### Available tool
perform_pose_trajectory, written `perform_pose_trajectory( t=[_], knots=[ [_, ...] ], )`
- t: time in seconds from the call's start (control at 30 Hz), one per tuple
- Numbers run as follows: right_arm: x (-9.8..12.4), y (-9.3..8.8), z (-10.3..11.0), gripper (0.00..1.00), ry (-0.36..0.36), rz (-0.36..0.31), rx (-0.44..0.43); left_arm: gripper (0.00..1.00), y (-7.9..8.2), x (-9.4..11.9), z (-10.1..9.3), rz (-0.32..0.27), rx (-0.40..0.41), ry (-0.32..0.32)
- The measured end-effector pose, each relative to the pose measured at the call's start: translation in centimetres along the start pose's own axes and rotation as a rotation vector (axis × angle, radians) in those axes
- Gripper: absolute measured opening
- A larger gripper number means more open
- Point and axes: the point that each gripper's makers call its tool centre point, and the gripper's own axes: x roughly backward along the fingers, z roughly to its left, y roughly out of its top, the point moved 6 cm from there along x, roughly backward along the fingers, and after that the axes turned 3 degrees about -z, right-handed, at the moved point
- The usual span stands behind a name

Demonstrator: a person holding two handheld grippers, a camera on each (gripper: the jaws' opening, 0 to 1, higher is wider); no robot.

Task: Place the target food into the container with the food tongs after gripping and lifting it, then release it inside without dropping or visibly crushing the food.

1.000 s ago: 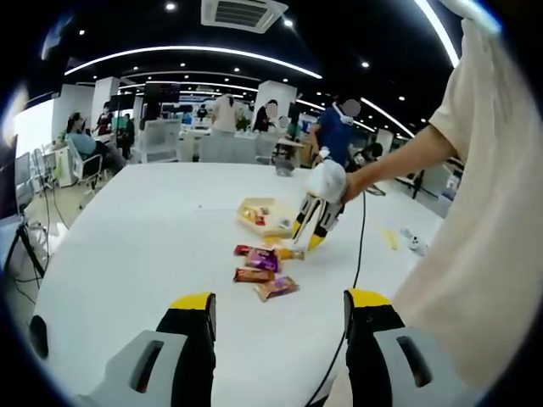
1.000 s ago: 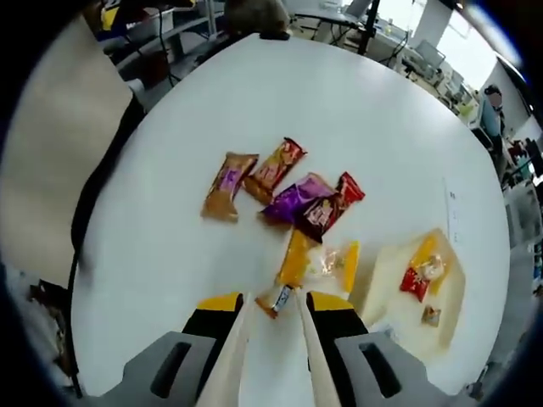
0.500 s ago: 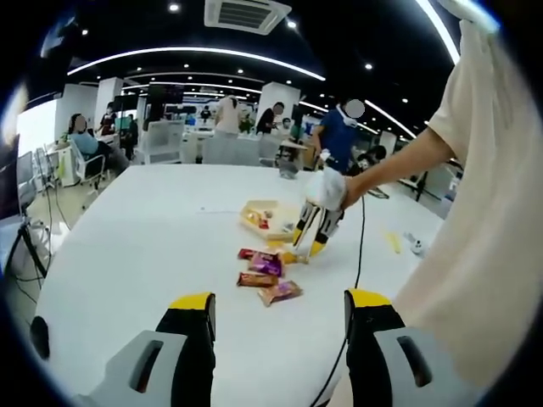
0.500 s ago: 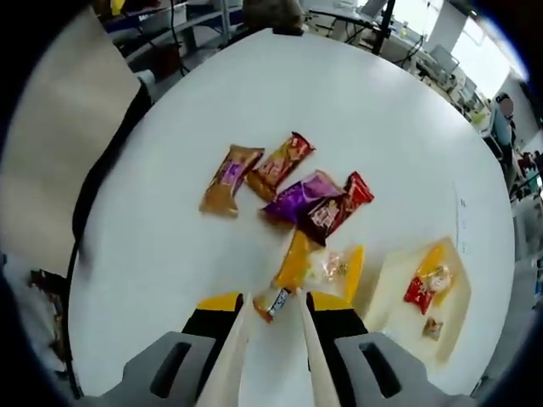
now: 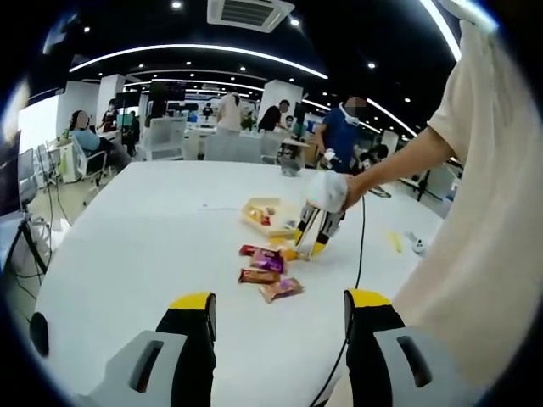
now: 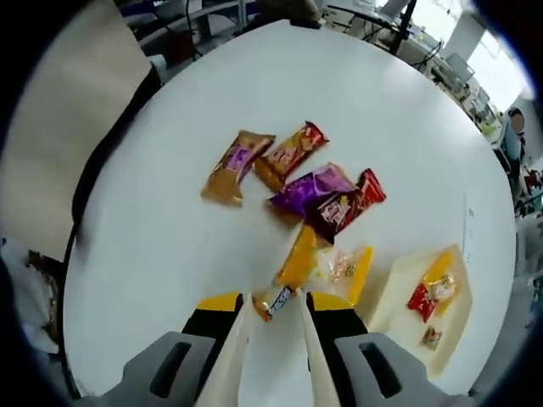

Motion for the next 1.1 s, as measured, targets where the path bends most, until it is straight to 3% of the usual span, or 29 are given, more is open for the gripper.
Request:
perform_pose_trajectory(
  t=[0.53,1.1],
  knots=[
    [-0.34,-0.35,-0.54,0.29,-0.019,0.022,-0.045,0.6,0.19,0.2,-0.27,0.003,0.004,0.009],
    [-0.37,-0.87,-0.19,0.24,-0.066,0.004,-0.239,0.6,0.07,0.44,-0.4,0.008,0.003,0.006]
  ],
)
